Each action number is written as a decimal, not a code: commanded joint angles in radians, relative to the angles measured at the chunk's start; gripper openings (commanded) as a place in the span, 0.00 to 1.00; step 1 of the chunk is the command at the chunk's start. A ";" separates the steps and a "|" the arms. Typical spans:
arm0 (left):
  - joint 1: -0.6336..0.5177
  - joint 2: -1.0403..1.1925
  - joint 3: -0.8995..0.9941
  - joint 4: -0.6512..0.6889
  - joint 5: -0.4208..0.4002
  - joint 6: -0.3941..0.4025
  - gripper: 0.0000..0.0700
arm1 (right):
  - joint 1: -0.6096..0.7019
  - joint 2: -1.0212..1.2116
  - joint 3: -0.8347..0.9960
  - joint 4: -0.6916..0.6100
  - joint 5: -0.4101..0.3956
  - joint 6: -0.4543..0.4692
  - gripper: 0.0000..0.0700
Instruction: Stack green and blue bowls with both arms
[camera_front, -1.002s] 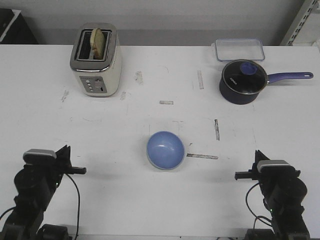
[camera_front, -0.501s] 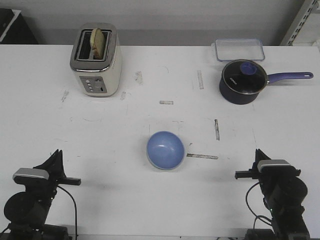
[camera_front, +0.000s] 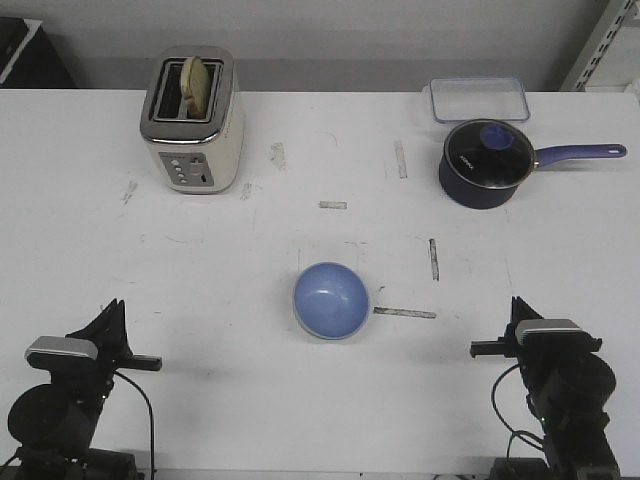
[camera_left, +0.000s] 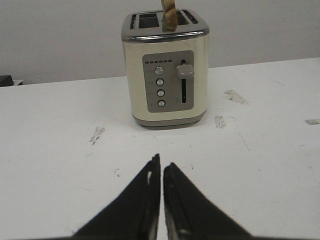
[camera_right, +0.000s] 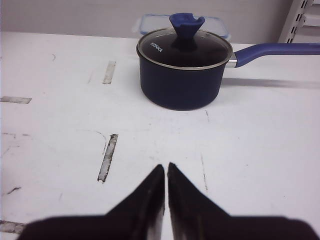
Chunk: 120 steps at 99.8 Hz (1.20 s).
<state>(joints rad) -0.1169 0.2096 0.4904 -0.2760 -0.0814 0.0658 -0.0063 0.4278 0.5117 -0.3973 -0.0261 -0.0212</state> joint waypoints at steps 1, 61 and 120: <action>0.005 -0.004 0.005 0.015 -0.005 0.012 0.00 | 0.001 0.005 0.005 0.016 0.000 0.006 0.00; 0.140 -0.206 -0.480 0.399 0.066 -0.006 0.00 | 0.001 0.005 0.005 0.019 0.000 0.005 0.00; 0.137 -0.206 -0.478 0.375 0.066 -0.006 0.00 | 0.001 0.005 0.005 0.064 0.000 0.005 0.00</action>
<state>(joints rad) 0.0212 0.0055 0.0341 0.0872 -0.0189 0.0612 -0.0063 0.4278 0.5117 -0.3462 -0.0261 -0.0212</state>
